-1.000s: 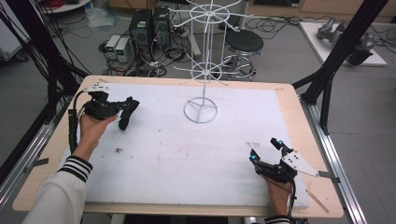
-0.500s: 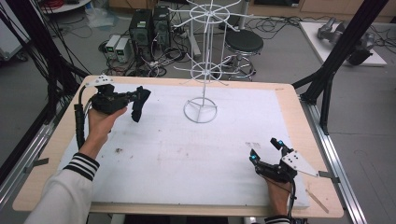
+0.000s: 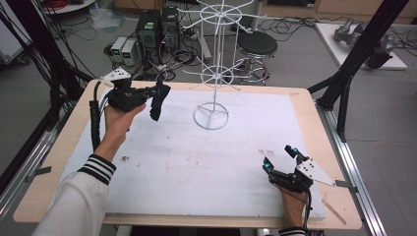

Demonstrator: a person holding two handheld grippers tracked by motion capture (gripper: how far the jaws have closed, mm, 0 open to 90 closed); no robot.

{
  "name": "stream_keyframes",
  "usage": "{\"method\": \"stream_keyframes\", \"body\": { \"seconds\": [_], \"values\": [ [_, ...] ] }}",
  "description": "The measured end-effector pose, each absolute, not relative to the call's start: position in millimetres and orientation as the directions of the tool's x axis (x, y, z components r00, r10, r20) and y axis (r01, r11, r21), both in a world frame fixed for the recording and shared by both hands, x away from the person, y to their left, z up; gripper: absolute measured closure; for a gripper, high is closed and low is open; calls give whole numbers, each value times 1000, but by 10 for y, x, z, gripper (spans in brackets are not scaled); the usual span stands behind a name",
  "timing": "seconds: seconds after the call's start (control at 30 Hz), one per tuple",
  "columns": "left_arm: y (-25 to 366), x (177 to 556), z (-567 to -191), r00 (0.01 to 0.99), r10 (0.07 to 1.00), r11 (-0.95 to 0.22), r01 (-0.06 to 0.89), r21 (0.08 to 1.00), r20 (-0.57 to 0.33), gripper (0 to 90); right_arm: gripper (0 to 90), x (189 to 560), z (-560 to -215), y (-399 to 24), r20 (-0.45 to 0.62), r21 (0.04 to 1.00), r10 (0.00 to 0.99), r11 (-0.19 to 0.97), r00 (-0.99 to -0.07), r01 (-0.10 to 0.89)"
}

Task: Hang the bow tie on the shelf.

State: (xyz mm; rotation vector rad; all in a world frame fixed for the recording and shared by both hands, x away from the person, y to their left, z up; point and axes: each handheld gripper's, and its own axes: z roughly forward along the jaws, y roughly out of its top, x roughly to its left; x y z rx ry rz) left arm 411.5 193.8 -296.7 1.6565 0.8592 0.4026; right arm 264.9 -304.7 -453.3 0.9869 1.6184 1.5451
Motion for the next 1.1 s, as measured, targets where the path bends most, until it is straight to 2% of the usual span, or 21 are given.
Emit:
{"method": "stream_keyframes", "body": {
  "seconds": [1.1],
  "values": [
    [1303, 4251, -2705, 717, 676, -79, 295, 952, -166, 883, 88, 2646, -4534, -3047, 30, 998, 876, 2, -481, 66]
  ]
}}
